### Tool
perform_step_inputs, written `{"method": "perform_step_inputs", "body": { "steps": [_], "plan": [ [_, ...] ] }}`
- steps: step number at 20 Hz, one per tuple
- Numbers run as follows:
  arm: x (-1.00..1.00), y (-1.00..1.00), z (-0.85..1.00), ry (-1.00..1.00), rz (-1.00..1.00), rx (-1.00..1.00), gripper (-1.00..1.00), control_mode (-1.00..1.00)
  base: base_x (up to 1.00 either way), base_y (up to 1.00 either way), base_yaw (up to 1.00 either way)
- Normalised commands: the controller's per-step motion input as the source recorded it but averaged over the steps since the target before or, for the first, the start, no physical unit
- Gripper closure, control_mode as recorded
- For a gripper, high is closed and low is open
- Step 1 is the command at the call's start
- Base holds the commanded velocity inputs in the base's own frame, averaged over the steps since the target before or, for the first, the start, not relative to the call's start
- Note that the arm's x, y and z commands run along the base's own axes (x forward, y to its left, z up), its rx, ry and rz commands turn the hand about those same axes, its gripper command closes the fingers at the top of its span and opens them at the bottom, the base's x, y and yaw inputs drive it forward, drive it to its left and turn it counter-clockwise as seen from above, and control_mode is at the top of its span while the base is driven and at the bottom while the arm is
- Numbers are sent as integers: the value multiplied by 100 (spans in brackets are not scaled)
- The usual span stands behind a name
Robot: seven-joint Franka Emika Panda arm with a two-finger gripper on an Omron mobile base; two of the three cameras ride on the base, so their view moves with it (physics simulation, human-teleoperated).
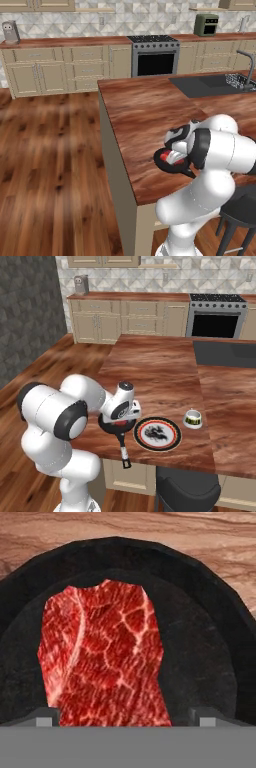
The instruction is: Pick up the pan with the steak in it and place it on the dining table. Then place the steak on the plate.
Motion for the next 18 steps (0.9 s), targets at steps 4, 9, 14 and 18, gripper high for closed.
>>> {"method": "perform_step_inputs", "body": {
  "steps": [4,9,14,18],
  "plan": [
    [-38,1,-55,0,2,-11,100,-100,0,0,0],
    [-5,2,-11,1,0,-2,100,-100,0,0,0],
    [0,0,1,0,0,0,100,-100,0,0,0],
    [0,-11,20,-1,0,5,100,-100,0,0,0]
  ]
}}
